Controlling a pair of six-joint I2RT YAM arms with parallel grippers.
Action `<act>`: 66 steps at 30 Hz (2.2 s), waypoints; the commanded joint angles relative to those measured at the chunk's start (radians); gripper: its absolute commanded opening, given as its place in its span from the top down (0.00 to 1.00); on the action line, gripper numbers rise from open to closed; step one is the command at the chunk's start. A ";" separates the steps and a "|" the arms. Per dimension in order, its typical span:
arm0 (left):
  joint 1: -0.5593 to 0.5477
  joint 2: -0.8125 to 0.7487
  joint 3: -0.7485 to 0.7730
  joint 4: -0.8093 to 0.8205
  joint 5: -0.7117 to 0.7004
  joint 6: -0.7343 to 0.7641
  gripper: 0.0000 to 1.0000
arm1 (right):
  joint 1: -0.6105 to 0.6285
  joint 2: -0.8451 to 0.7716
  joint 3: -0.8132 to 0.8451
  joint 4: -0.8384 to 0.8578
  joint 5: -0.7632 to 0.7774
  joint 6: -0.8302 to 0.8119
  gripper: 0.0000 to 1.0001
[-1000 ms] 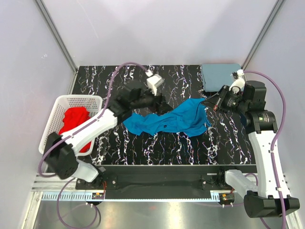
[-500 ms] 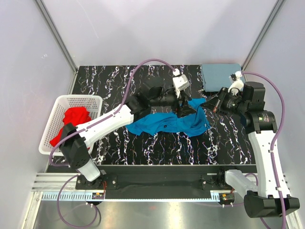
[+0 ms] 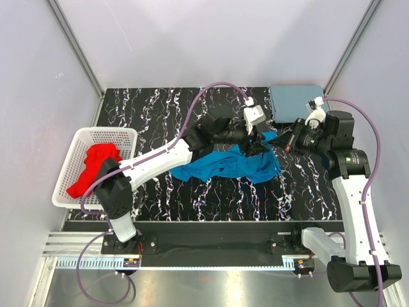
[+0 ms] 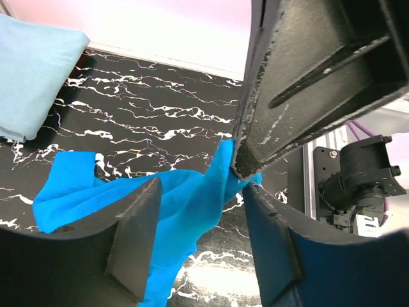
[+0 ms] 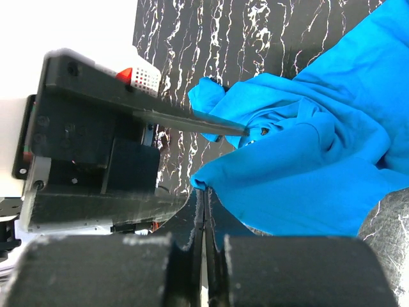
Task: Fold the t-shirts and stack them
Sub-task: Flatten the tshirt out
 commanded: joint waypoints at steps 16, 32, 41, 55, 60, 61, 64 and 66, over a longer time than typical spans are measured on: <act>0.270 -0.184 -0.177 -0.155 -0.265 -0.424 1.00 | 0.007 0.164 0.081 -0.007 0.258 0.031 0.59; 0.478 -0.561 -0.401 -0.453 -0.522 -0.335 1.00 | 0.007 0.684 -0.019 0.230 0.532 0.324 0.47; 0.481 -0.598 -0.508 -0.408 -0.482 -0.357 1.00 | 0.021 0.818 0.034 0.256 0.687 0.535 0.48; 0.481 -0.607 -0.536 -0.371 -0.435 -0.370 1.00 | 0.038 0.914 0.033 0.315 0.687 0.712 0.49; 0.481 -0.611 -0.544 -0.365 -0.431 -0.372 1.00 | 0.038 0.940 0.024 0.348 0.710 0.730 0.53; 0.481 -0.613 -0.548 -0.361 -0.428 -0.375 1.00 | 0.039 0.949 0.023 0.355 0.711 0.733 0.55; 0.481 -0.616 -0.551 -0.345 -0.418 -0.384 1.00 | 0.039 0.968 0.013 0.385 0.717 0.718 0.88; 0.481 -0.613 -0.550 -0.341 -0.416 -0.395 1.00 | 0.038 0.966 0.018 0.375 0.733 0.713 1.00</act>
